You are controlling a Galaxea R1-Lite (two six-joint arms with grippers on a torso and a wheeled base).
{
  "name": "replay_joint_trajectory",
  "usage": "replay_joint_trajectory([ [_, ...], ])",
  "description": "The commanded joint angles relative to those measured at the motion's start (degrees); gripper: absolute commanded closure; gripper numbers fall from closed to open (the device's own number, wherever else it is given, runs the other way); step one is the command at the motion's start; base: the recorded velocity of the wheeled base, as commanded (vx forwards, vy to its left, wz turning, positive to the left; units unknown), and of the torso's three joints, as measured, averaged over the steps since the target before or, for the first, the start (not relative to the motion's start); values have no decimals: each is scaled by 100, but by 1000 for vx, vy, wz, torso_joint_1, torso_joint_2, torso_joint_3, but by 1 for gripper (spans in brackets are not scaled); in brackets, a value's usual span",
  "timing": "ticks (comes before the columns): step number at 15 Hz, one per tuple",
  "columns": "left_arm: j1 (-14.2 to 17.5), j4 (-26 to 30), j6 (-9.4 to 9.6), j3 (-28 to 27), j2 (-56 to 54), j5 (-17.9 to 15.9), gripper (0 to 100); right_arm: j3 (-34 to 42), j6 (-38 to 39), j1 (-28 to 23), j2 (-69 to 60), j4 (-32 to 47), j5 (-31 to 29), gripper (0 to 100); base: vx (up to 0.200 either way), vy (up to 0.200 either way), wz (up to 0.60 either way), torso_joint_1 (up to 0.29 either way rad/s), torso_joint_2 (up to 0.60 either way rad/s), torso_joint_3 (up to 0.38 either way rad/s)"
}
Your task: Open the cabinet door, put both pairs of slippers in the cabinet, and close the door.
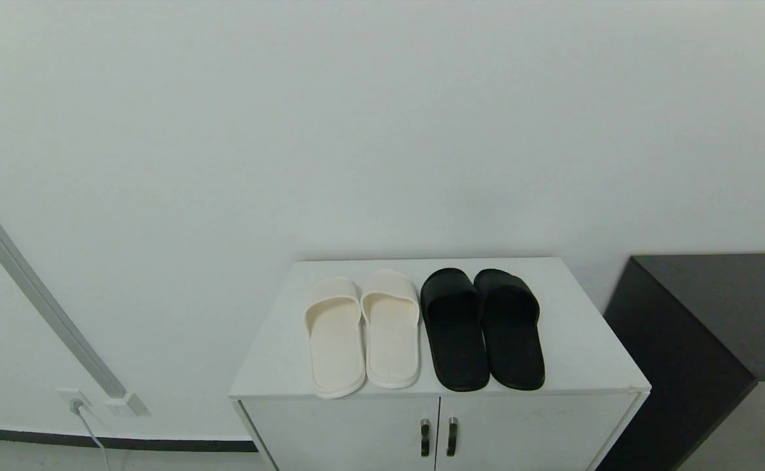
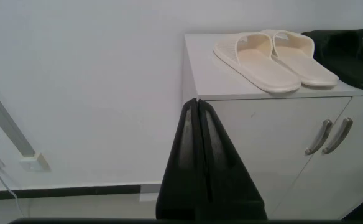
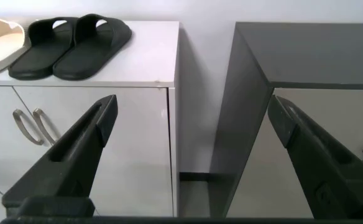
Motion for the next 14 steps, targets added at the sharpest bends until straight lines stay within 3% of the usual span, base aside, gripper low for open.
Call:
replay_joint_trajectory([
  [1,-7,-1,-3,1,7,0,100,0,-4,0,7,-1,2,0,0,0,0,0,0,0],
  [4,1,-1,-3,1,7,-9,100,-18,84,0,7,-98,-7,0,0,0,0,0,0,0],
  [5,1,-1,5,1,7,-9,100,-896,779,132,456,-177,64,0,0,0,0,0,0,0],
  [6,1,-1,5,1,7,-9,100,-1178,910,255,983,17,169,0,0,0,0,0,0,0],
  [11,1,-1,5,1,7,-18,100,-1617,497,492,3374,-291,1408,0,0,0,0,0,0,0],
  [14,1,-1,5,1,7,-18,100,-1854,568,1301,4674,-933,1347,0,0,0,0,0,0,0],
])
